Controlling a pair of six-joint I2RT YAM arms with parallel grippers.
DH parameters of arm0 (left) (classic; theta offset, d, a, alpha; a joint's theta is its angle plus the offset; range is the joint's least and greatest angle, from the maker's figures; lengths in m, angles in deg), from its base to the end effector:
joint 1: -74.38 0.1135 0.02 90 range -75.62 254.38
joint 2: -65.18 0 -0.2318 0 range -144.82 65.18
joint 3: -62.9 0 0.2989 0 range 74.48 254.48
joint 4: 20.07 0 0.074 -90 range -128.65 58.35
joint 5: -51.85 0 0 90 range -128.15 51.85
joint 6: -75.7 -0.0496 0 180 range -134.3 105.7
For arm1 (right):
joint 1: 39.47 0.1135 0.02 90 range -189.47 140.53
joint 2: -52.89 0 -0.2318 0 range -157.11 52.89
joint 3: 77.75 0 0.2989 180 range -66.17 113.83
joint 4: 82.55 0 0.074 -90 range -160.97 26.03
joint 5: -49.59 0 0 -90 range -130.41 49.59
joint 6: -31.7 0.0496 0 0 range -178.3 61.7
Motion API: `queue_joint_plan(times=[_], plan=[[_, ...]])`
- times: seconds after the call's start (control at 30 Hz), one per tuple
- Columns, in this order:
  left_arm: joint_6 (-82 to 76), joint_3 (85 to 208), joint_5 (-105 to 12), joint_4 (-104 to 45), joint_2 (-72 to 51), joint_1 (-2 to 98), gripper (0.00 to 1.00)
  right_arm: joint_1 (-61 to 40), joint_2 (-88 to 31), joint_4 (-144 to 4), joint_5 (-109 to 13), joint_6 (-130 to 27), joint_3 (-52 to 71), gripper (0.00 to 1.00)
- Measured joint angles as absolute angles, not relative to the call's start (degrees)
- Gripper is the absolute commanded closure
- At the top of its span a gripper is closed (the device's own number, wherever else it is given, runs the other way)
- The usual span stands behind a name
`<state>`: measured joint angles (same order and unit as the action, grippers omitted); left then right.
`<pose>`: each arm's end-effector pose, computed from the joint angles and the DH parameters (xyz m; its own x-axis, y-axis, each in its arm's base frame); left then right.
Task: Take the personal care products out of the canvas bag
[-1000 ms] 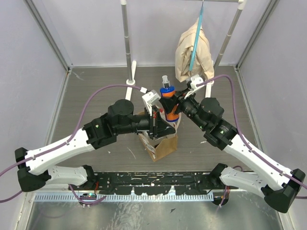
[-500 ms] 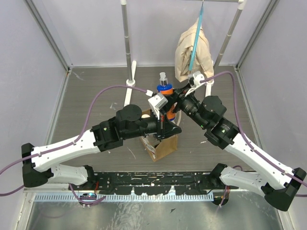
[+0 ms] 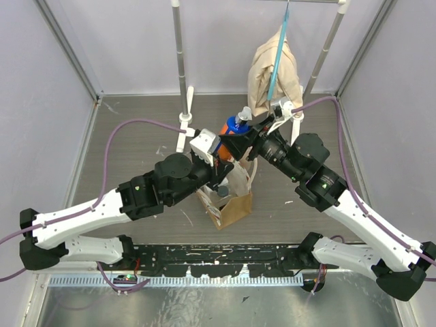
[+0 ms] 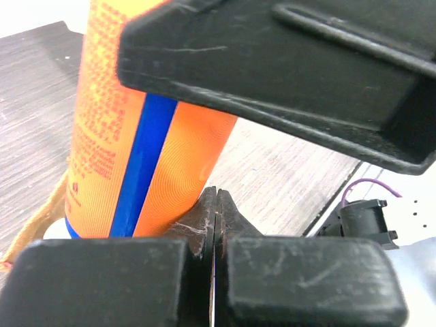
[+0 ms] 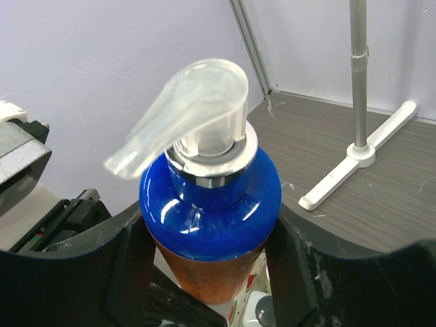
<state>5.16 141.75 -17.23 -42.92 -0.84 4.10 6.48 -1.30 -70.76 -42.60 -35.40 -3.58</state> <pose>0.1300 -0.3101 0.3707 -0.3088 -0.0608 -0.9492 0.6976 0.6638 -0.2695 0.1986 0.2080 0.4212 -0.1985 0.3541 -0.9139 -0.7244 0.5751 0.3801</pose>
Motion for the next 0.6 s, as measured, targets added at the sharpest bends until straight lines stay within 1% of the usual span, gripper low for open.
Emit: queue_joint_plan(times=[0.4,0.6], plan=[[3.83,141.66,-11.26,-46.48,0.84,4.08,1.0,6.44,-1.17,-69.23,-43.26,-35.45,-3.47,0.99],[5.32,141.68,-10.52,-50.02,4.19,4.21,1.0,6.46,1.76,-65.47,-38.3,-37.31,-3.47,0.99]])
